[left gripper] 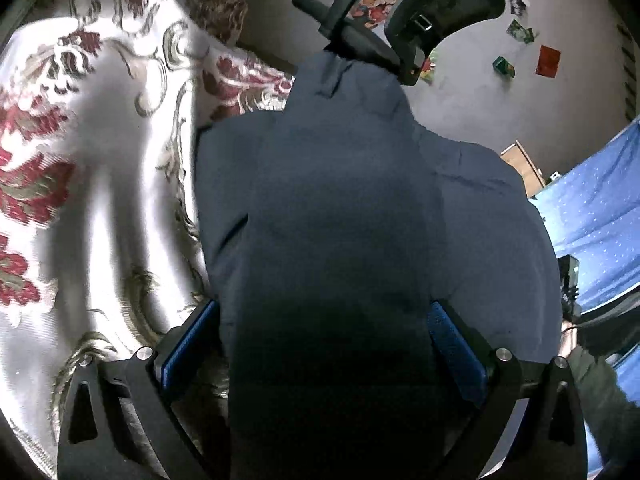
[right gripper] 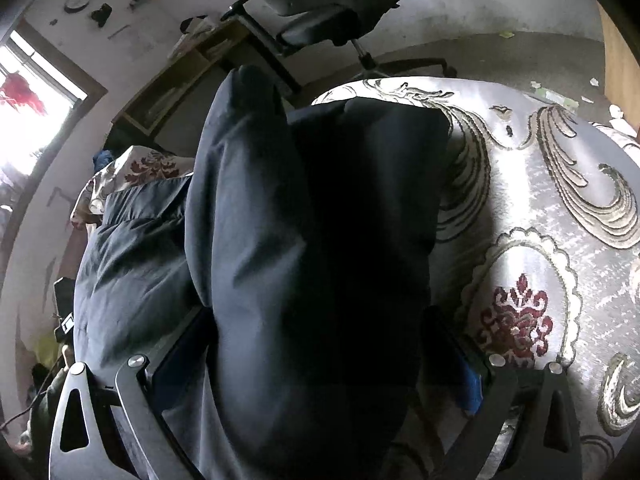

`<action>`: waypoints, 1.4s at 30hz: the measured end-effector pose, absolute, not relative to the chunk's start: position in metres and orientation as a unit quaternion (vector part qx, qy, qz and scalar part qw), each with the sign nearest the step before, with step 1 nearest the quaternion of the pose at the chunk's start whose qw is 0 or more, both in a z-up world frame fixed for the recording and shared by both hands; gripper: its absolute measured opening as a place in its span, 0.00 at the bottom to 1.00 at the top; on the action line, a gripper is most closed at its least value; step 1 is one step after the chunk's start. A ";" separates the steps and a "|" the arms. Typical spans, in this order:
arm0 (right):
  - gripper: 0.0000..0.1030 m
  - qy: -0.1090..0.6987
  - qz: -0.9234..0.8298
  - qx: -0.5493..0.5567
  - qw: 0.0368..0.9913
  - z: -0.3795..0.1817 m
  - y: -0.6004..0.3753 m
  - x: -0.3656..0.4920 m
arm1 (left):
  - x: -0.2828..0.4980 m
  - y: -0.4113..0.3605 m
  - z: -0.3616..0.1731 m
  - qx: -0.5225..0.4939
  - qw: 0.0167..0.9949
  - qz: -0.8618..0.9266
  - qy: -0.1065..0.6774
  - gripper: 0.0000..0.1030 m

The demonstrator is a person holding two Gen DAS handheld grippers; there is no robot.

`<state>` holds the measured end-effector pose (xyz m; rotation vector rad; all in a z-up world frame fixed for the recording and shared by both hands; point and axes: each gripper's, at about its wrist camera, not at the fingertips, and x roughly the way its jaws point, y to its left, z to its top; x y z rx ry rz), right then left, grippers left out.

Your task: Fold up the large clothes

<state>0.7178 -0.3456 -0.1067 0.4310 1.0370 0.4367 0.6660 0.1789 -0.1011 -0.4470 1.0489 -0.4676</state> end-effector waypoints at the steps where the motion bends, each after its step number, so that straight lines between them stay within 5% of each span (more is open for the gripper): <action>1: 1.00 0.490 0.203 0.202 0.823 -0.106 -0.345 0.718 | 0.669 0.180 -0.101 -0.213 0.814 -0.219 0.494 0.99; 8: 0.99 0.506 0.200 0.216 0.811 -0.104 -0.338 0.720 | 0.676 0.186 -0.100 -0.253 0.794 -0.206 0.514 0.94; 19: 0.44 0.500 0.200 0.237 0.809 -0.091 -0.324 0.708 | 0.661 0.178 -0.074 -0.243 0.799 -0.151 0.528 0.42; 26: 0.23 0.481 0.193 0.221 0.826 -0.067 -0.315 0.693 | 0.632 0.160 -0.042 -0.202 0.830 -0.136 0.501 0.19; 42: 0.15 0.416 0.228 0.202 0.857 0.020 -0.311 0.649 | 0.582 0.138 0.024 -0.211 0.845 -0.168 0.462 0.11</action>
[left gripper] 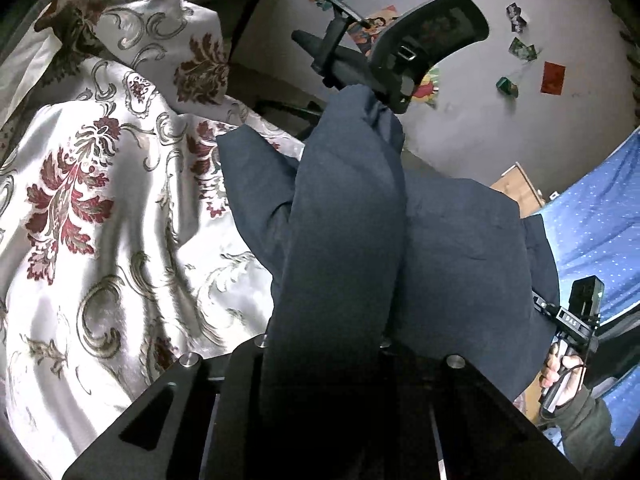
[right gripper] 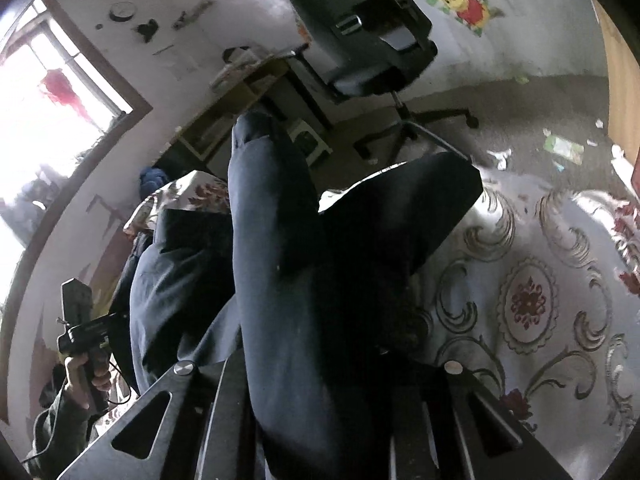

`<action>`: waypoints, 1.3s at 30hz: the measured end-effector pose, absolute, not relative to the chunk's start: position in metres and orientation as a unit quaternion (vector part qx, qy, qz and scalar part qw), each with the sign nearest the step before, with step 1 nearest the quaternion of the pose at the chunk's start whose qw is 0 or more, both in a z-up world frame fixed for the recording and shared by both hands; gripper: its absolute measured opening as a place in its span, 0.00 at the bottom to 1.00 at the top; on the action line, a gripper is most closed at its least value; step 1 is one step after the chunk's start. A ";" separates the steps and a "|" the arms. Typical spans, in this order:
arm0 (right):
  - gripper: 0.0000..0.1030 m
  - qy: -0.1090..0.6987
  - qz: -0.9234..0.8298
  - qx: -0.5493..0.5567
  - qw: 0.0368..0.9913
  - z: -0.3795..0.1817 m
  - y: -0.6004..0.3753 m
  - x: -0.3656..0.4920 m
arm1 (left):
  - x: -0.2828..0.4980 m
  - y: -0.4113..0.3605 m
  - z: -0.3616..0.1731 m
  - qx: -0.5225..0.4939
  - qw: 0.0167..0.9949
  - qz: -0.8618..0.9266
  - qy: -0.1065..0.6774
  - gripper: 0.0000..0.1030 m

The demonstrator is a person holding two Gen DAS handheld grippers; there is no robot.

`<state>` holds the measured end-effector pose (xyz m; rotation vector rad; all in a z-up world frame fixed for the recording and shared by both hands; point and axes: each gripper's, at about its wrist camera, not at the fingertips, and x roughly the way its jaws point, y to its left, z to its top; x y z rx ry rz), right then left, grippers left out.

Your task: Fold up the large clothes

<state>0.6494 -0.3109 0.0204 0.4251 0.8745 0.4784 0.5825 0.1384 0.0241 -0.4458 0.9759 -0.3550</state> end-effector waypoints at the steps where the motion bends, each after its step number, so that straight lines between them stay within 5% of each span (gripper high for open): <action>1: 0.15 0.412 0.229 0.201 0.859 0.026 -0.312 0.645 | 0.578 0.135 0.029 -0.211 0.845 -0.171 0.461 0.11; 16: 0.15 0.377 0.227 0.162 0.883 0.061 -0.336 0.576 | 0.538 0.081 0.057 -0.192 0.843 -0.212 0.455 0.11; 39: 0.26 0.451 0.162 0.192 0.857 -0.027 -0.374 0.579 | 0.541 0.074 0.004 -0.154 0.842 -0.172 0.487 0.15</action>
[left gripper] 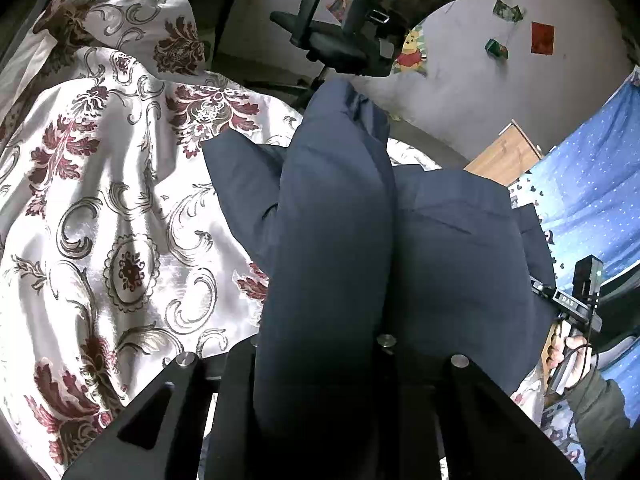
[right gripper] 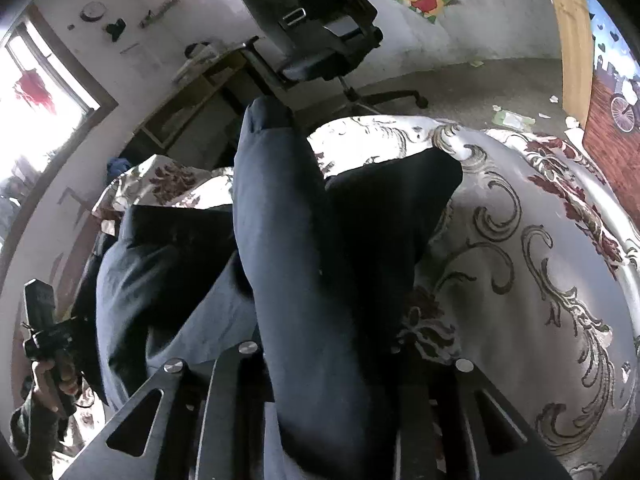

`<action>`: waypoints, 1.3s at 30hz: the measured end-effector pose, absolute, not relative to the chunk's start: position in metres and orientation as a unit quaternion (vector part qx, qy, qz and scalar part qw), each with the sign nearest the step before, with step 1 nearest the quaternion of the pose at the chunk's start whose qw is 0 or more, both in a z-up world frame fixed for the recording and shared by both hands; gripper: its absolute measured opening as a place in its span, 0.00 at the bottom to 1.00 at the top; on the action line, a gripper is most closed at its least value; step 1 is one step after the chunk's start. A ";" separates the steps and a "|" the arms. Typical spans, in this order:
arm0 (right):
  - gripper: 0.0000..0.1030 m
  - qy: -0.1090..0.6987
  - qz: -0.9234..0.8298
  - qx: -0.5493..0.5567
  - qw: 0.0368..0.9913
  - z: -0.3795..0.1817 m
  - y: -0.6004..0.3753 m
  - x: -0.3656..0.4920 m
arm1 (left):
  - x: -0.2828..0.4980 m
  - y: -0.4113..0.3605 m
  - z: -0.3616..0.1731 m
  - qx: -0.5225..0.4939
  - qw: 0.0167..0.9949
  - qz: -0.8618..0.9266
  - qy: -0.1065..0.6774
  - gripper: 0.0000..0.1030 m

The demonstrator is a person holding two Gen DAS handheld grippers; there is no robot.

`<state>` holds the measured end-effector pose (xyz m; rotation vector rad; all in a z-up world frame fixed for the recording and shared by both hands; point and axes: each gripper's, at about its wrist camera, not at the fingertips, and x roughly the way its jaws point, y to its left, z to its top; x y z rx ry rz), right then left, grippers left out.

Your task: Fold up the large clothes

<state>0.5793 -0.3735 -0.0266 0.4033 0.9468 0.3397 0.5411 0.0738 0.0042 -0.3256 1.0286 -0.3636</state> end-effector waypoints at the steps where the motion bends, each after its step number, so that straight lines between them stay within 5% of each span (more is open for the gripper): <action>1: 0.27 0.453 0.158 0.189 0.856 -0.028 -0.374 0.580 | 0.541 0.074 0.003 -0.154 0.842 -0.170 0.488 0.16; 11: 0.41 0.483 0.133 0.174 0.848 -0.041 -0.373 0.580 | 0.542 0.074 -0.005 -0.151 0.841 -0.149 0.498 0.29; 16: 0.69 0.507 0.105 0.149 0.843 -0.047 -0.367 0.580 | 0.541 0.070 -0.008 -0.135 0.841 -0.123 0.510 0.44; 23: 0.85 0.508 0.059 0.104 0.853 -0.042 -0.360 0.569 | 0.536 0.067 -0.011 -0.121 0.846 -0.079 0.513 0.60; 28: 0.87 0.476 0.027 0.079 0.876 -0.027 -0.361 0.557 | 0.530 0.067 -0.004 -0.107 0.855 -0.047 0.506 0.62; 35: 0.90 0.414 0.020 0.082 0.906 -0.002 -0.352 0.541 | 0.506 0.056 0.015 -0.026 0.903 -0.010 0.429 0.89; 39: 0.98 0.380 0.040 0.073 0.921 0.011 -0.336 0.533 | 0.494 0.048 0.025 -0.018 0.919 -0.005 0.394 0.93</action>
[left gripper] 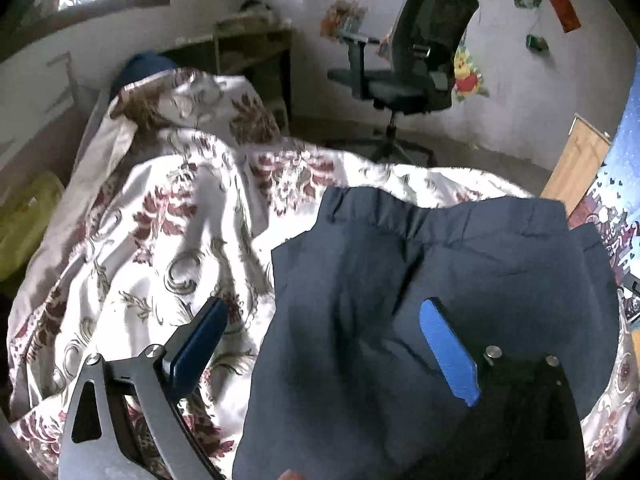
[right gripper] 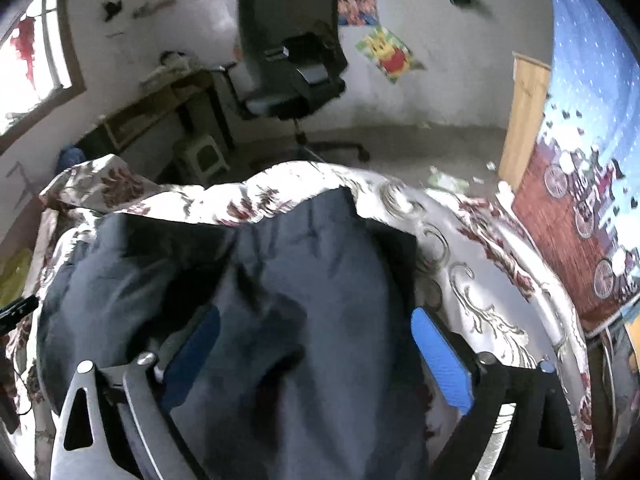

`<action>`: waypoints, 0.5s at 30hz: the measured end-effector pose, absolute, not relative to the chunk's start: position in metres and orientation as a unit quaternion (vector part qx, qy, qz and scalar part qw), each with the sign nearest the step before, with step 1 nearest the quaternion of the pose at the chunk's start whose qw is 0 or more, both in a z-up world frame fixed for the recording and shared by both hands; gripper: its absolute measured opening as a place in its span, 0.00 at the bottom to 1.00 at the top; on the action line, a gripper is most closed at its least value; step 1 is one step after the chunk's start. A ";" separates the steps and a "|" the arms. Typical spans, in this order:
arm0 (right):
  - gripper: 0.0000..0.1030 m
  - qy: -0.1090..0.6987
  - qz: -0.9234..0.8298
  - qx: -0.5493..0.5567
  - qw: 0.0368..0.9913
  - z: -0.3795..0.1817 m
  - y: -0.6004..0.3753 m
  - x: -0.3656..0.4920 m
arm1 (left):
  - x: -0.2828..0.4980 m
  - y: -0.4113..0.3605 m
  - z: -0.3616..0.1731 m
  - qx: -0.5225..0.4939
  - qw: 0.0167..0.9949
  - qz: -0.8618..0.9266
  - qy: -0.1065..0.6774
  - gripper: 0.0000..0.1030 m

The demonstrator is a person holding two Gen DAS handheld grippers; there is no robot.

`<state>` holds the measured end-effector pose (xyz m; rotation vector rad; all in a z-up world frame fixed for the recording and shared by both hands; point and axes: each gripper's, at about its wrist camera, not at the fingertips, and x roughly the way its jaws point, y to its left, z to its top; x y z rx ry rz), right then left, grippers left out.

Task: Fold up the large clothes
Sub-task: 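Lower the jacket bundle onto the bed cover and open both tools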

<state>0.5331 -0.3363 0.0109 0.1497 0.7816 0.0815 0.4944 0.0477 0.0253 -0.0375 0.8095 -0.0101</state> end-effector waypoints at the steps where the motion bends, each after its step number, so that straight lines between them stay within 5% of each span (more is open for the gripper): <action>1: 0.99 0.372 0.045 0.069 0.925 0.014 -0.333 0.530 | 0.492 0.046 0.028 -0.019 0.922 -0.006 0.386 0.95; 15: 1.00 0.290 0.065 0.068 0.953 0.040 -0.305 0.488 | 0.448 0.020 0.064 0.014 0.960 -0.017 0.278 0.98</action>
